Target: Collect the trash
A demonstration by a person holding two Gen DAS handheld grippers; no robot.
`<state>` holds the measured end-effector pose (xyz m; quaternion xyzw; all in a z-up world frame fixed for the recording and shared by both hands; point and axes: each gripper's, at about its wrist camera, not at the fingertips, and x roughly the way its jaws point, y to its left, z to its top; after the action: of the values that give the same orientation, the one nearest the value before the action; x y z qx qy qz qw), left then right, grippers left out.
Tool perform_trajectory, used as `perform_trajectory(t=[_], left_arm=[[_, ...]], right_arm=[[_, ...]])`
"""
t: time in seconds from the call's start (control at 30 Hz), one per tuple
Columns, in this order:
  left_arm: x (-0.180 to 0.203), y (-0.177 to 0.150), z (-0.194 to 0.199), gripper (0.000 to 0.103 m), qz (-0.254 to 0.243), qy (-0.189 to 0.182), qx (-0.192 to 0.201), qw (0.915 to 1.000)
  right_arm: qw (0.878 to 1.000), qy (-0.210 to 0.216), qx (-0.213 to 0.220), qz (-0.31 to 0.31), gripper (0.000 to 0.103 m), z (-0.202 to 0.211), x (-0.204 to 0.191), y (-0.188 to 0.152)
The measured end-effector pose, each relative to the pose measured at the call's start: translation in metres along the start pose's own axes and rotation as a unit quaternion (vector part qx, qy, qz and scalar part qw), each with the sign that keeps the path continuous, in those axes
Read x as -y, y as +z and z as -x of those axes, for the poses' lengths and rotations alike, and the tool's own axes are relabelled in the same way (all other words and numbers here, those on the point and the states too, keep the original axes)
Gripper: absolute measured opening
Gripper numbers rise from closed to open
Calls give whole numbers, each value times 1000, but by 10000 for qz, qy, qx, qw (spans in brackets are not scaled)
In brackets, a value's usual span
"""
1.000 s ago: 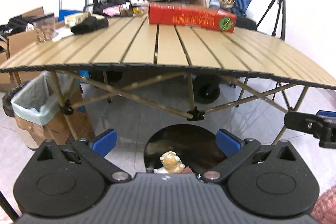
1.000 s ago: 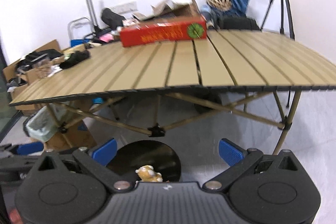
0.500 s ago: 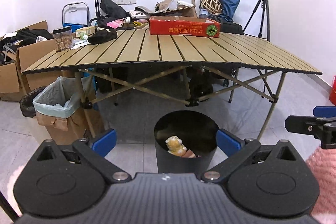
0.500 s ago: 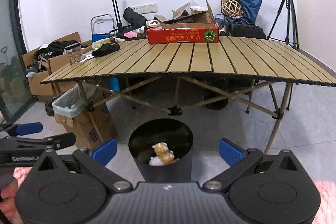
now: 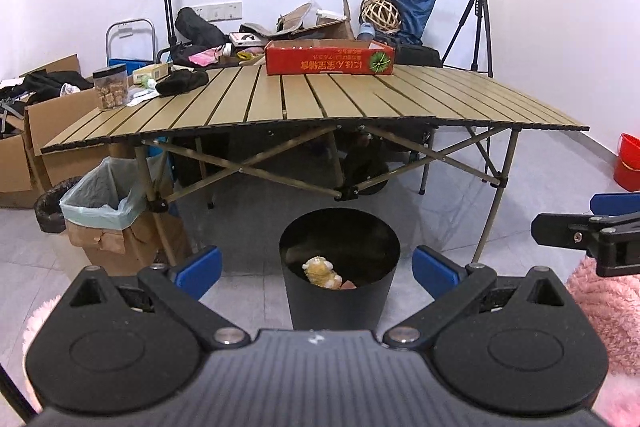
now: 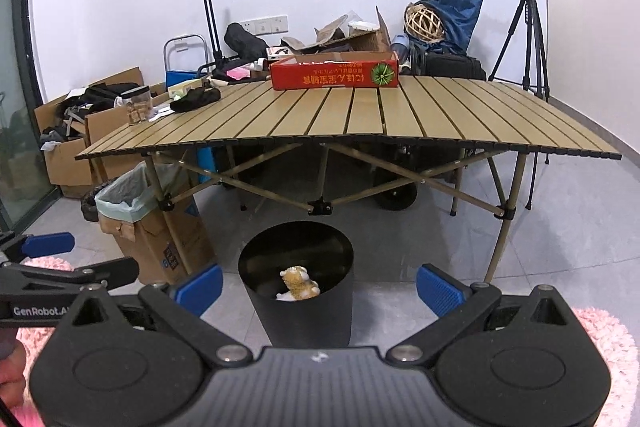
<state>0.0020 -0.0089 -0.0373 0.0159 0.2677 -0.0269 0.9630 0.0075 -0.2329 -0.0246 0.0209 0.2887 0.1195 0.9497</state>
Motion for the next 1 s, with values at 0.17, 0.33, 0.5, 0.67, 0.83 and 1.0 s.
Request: perform_trajectory(t=[0.17,0.33,0.5,0.67,0.83,1.0], left_arm=[[2,0,2,103,-11,-39,36,10000],[1,0,3,103,-6,-47,45,10000],[0,0,3,103,-20,-50,58,10000],[1,0,3,103,-18,-53,60,10000],[2,0,4,103,-15,-69,60,10000],[2,0,4,103,-15,-69,60,10000]], right_arm=[[10000,-5,20,23,103,2,-2,1],[10000,-2,25,46,103,2,-4,1],[10000,-2,24,46,103,2,-4,1],[10000,0,25,44,103,2,-3,1],[10000,10,8,39,103,1,-2,1],[10000,9,6,40,103,1,-2,1]])
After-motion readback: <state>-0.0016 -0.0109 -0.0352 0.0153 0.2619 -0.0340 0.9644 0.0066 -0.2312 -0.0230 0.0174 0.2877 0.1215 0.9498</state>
